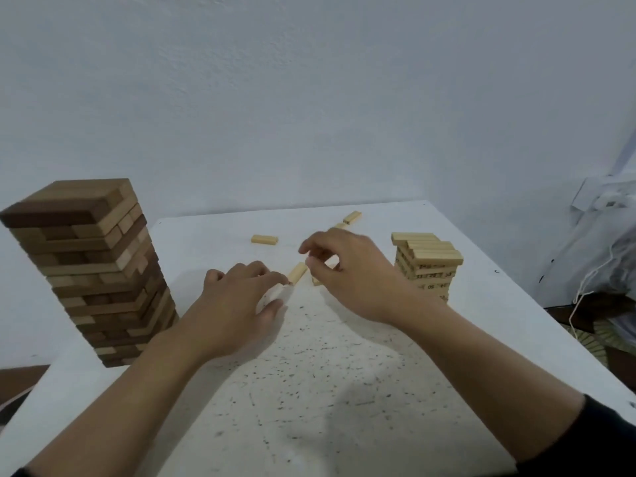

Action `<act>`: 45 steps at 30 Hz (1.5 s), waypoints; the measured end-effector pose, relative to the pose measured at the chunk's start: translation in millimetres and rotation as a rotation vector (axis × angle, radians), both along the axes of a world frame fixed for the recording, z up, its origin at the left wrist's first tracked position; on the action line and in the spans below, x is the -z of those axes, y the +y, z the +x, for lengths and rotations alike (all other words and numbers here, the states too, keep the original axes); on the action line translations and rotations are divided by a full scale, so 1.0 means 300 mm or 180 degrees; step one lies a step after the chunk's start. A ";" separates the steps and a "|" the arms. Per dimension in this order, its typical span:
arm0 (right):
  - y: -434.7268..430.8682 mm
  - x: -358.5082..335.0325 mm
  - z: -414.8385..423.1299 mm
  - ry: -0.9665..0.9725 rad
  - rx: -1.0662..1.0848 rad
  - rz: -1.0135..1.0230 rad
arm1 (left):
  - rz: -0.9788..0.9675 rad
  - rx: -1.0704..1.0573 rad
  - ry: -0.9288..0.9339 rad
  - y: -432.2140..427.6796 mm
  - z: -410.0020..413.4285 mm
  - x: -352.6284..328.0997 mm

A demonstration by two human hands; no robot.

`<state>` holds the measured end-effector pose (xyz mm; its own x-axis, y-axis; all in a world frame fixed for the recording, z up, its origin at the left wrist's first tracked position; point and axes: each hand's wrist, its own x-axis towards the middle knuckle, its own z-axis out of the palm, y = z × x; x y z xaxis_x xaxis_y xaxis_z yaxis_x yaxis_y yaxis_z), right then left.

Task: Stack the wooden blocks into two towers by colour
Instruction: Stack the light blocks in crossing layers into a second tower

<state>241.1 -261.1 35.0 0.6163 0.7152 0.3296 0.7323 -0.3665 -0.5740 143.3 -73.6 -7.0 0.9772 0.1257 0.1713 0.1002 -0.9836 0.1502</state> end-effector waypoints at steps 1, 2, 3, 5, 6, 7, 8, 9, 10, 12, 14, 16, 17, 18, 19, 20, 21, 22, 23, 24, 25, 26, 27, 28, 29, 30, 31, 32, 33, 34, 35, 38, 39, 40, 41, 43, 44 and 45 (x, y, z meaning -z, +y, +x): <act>0.008 0.028 0.008 0.0047 0.0096 -0.0155 | 0.0022 -0.0001 0.0039 0.004 0.006 0.005; 0.015 0.052 0.016 0.0129 0.0186 -0.0325 | 0.0047 0.0000 0.0082 0.007 0.015 0.010; 0.026 0.076 0.023 0.0219 0.0258 -0.0531 | 0.0071 0.0006 0.0138 0.011 0.025 0.017; 0.037 0.115 0.035 0.0275 0.0353 -0.1004 | 0.0136 0.0047 0.0247 0.004 0.046 0.031; 0.042 0.131 0.041 0.0245 0.0399 -0.1216 | 0.0176 0.0078 0.0275 0.000 0.055 0.039; 0.045 0.143 0.046 0.0220 0.0447 -0.1394 | 0.0214 0.0109 0.0259 -0.005 0.059 0.047; 0.048 0.149 0.049 0.0214 0.0486 -0.1531 | 0.0239 0.0124 0.0212 -0.007 0.062 0.051; 0.051 0.155 0.053 0.0219 0.0509 -0.1614 | 0.0246 0.0122 0.0161 -0.007 0.062 0.052; 0.052 0.158 0.055 0.0217 0.0516 -0.1628 | 0.0238 0.0104 0.0140 -0.005 0.059 0.047; 0.049 0.166 0.054 0.0157 0.0485 -0.1521 | 0.0224 0.0076 0.0138 0.001 0.046 0.035; 0.038 0.182 0.045 0.0053 0.0369 -0.1364 | 0.0236 0.0066 0.0192 0.007 0.022 0.025; 0.025 0.195 0.030 -0.0005 0.0260 -0.1212 | 0.0235 0.0066 0.0235 0.010 -0.007 0.016; 0.019 0.199 0.023 -0.0018 0.0204 -0.1115 | 0.0208 0.0068 0.0231 0.011 -0.020 0.013; 0.015 0.203 0.016 -0.0028 0.0138 -0.1010 | 0.0152 0.0074 0.0208 0.011 -0.034 0.013; 0.010 0.206 0.010 -0.0040 0.0057 -0.0908 | 0.0076 0.0087 0.0159 0.013 -0.046 0.013; 0.003 0.206 0.004 -0.0050 -0.0051 -0.0821 | -0.0022 0.0103 0.0112 0.014 -0.056 0.013; -0.004 0.206 -0.002 -0.0028 -0.0179 -0.0745 | -0.0126 0.0138 0.0072 0.014 -0.067 0.012; -0.011 0.207 -0.010 0.0025 -0.0309 -0.0684 | -0.0224 0.0180 0.0055 0.012 -0.079 0.012; -0.019 0.206 -0.015 0.0083 -0.0412 -0.0632 | -0.0299 0.0227 0.0068 0.012 -0.087 0.012; -0.026 0.207 -0.018 0.0136 -0.0484 -0.0586 | -0.0383 0.0281 0.0086 0.012 -0.092 0.014; -0.031 0.207 -0.019 0.0200 -0.0536 -0.0544 | -0.0497 0.0339 0.0075 0.013 -0.096 0.014; -0.033 0.206 -0.020 0.0289 -0.0581 -0.0511 | -0.0630 0.0369 0.0043 0.014 -0.098 0.014; -0.034 0.204 -0.019 0.0381 -0.0623 -0.0484 | -0.0736 0.0384 0.0003 0.014 -0.097 0.014; -0.036 0.201 -0.017 0.0448 -0.0653 -0.0473 | -0.0795 0.0375 -0.0027 0.012 -0.094 0.014; -0.038 0.196 -0.017 0.0472 -0.0668 -0.0478 | -0.0838 0.0332 -0.0053 0.010 -0.090 0.015; -0.039 0.190 -0.017 0.0447 -0.0668 -0.0505 | -0.0872 0.0280 -0.0056 0.007 -0.085 0.018; -0.042 0.187 -0.019 0.0373 -0.0666 -0.0537 | -0.0886 0.0237 -0.0032 0.005 -0.081 0.021; -0.043 0.185 -0.020 0.0269 -0.0654 -0.0586 | -0.0885 0.0221 0.0023 0.006 -0.076 0.026; -0.043 0.185 -0.019 0.0169 -0.0631 -0.0655 | -0.0874 0.0230 0.0083 0.008 -0.069 0.029; -0.041 0.189 -0.017 0.0086 -0.0598 -0.0752 | -0.0897 0.0261 0.0118 0.011 -0.061 0.032; -0.037 0.193 -0.016 0.0016 -0.0569 -0.0844 | -0.0961 0.0286 0.0134 0.014 -0.054 0.033; -0.017 0.197 -0.009 -0.0042 -0.0537 -0.0885 | -0.1171 0.0381 0.0157 0.017 -0.033 0.029; -0.011 0.194 -0.007 -0.0020 -0.0541 -0.0879 | -0.1203 0.0412 0.0177 0.014 -0.027 0.027; -0.008 0.191 -0.003 -0.0009 -0.0554 -0.0897 | -0.1237 0.0422 0.0186 0.012 -0.022 0.028; -0.006 0.189 0.001 0.0000 -0.0568 -0.0927 | -0.1269 0.0412 0.0185 0.011 -0.018 0.029; -0.006 0.187 0.007 0.0075 -0.0565 -0.0952 | -0.1302 0.0379 0.0189 0.009 -0.015 0.030; -0.007 0.187 0.009 0.0138 -0.0547 -0.0939 | -0.1309 0.0363 0.0195 0.009 -0.016 0.031; -0.010 0.187 0.010 0.0209 -0.0526 -0.0916 | -0.1348 0.0351 0.0180 0.008 -0.018 0.032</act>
<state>244.2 -264.1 -21.2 0.4976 0.8651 0.0632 0.7602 -0.3999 -0.5121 137.8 -71.1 -16.6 0.9950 0.0677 0.0730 0.0176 -0.8417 0.5397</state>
